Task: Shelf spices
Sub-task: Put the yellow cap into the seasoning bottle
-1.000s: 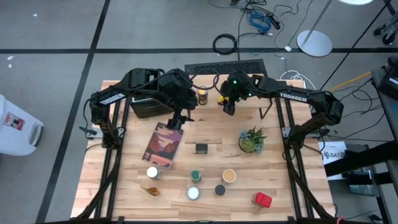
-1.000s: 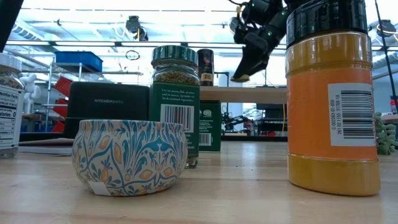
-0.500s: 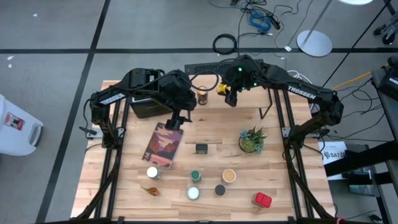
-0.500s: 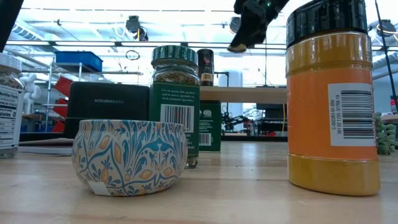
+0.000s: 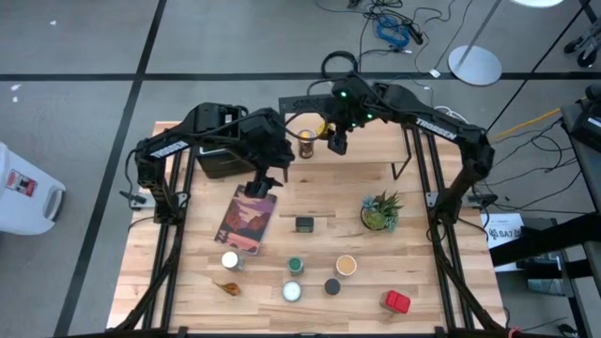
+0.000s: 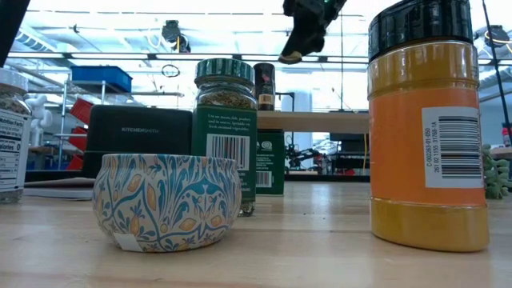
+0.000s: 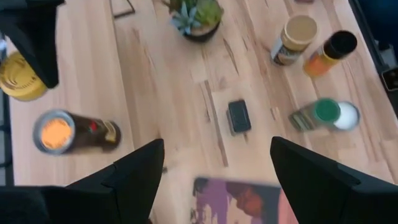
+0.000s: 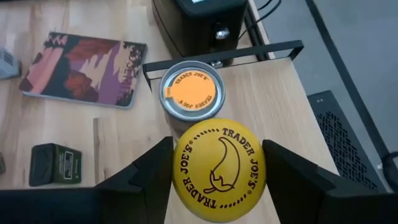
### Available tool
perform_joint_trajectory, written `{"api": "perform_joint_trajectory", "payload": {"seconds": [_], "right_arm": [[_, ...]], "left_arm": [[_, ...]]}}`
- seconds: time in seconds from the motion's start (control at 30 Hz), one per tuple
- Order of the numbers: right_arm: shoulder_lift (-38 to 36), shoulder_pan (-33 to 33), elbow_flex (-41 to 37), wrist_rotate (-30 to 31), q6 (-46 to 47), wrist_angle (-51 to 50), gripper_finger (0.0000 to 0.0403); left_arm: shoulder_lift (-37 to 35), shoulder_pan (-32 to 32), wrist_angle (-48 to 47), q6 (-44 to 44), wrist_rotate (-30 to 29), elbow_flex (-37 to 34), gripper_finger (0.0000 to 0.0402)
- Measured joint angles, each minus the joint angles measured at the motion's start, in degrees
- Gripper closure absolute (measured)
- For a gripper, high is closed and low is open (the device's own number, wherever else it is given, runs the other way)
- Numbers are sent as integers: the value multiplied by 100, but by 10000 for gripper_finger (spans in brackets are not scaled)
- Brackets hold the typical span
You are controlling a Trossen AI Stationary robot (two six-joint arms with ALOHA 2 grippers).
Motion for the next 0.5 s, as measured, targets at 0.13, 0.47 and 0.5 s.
{"api": "perform_joint_trajectory", "payload": {"seconds": [0.13,0.47,0.5], "right_arm": [[411,20,610,2,-131,-322,197],[1152,66,1716,-25,-388,-1000,197],[1211,65,1775,-82,-404,-1068,197]], "left_arm": [[-38,-5,-245,-117,-2,0,98],[-480,-104,-239,-444,-89,2,98],[-537,-111,-236,-503,-107,2,98]]}}
